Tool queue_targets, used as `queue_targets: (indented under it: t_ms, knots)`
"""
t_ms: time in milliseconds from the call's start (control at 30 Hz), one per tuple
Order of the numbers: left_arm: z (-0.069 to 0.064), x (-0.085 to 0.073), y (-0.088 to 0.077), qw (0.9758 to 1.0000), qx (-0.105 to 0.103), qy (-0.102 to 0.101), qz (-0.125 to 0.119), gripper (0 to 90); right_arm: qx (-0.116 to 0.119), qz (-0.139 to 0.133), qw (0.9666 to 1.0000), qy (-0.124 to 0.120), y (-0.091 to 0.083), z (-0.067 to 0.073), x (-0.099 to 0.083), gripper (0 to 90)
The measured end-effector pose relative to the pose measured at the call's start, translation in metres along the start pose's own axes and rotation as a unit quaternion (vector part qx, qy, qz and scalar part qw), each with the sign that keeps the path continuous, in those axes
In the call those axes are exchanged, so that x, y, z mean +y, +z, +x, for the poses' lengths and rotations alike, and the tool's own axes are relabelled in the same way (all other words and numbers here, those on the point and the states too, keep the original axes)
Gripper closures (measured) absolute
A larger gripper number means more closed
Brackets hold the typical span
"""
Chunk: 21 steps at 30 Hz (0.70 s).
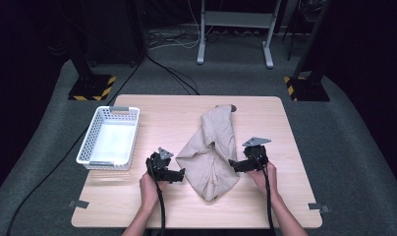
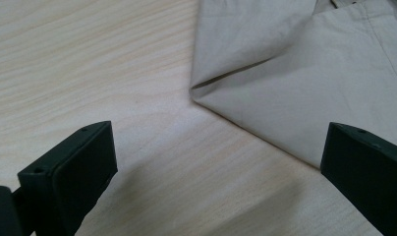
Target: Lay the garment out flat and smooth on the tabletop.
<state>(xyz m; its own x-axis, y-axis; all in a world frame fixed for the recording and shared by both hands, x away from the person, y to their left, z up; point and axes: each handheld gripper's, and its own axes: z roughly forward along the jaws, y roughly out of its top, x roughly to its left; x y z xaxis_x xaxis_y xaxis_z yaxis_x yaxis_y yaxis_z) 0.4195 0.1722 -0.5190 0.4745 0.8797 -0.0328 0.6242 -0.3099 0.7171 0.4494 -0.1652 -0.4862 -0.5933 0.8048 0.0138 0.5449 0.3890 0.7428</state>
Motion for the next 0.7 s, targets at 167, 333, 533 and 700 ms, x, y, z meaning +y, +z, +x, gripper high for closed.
queue_targets:
  t_ms: [167,333,533,700]
  knots:
    - [-0.007,0.005,0.006,0.9999,0.004,0.010,0.001,0.4,0.003,0.000,1.0000,-0.003,0.005,0.003,0.006,3.1]
    - [-0.012,0.007,0.010,0.9998,0.011,0.017,0.004,0.4,0.005,-0.003,1.0000,-0.005,0.008,0.005,0.010,3.3]
    - [-0.017,0.009,0.015,0.9993,0.022,0.028,0.007,0.4,0.011,-0.005,0.9999,-0.006,0.011,0.008,0.018,3.3]
    - [-0.018,0.009,0.018,0.9992,0.024,0.030,0.011,0.4,0.012,-0.007,0.9999,-0.010,0.015,0.009,0.024,3.5]
